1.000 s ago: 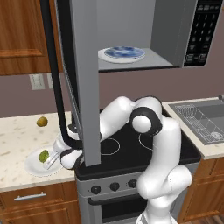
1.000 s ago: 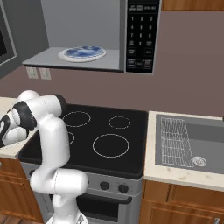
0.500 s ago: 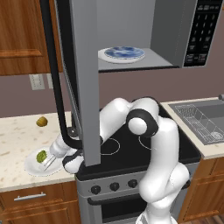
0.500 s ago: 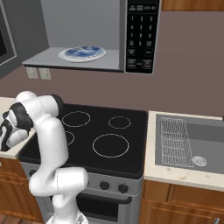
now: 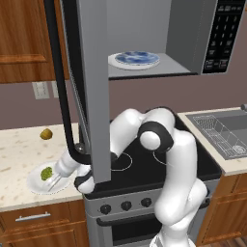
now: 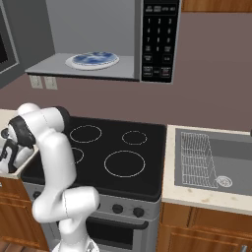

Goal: Pick the broccoli from the microwave and place it on plate located on the counter.

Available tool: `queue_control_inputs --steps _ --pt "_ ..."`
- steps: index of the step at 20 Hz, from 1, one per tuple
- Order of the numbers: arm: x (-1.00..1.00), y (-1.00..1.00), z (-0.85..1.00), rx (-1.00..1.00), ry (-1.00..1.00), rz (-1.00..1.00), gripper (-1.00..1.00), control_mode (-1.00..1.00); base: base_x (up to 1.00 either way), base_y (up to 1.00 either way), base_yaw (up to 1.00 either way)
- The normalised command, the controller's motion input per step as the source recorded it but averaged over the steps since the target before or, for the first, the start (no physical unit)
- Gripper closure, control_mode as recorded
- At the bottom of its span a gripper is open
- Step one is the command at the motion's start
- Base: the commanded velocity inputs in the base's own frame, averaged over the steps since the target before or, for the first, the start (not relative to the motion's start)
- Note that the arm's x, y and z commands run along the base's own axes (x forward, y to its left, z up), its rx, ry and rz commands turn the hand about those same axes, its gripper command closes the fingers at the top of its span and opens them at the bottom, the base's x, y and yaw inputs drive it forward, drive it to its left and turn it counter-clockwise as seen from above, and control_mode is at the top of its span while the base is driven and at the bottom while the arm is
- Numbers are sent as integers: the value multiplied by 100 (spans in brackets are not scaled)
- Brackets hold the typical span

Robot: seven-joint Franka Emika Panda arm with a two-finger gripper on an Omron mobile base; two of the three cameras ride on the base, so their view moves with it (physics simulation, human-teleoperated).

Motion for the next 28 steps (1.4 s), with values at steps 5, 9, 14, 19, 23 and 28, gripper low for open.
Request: queue_control_inputs --steps 5,9,14,19,23,28 --pt "1 -46 58 1 0 -8 -100 -100 0 0 0" --pt "2 -55 90 0 6 -13 -100 -100 0 0 0" --pt "0 -59 99 0 12 -15 -100 -100 0 0 0" --pt "4 -35 100 0 9 -17 -100 -100 0 0 0" --pt "23 0 100 0 1 -16 -100 -100 0 0 0" --pt "26 -2 100 0 0 -18 -100 -100 0 0 0"
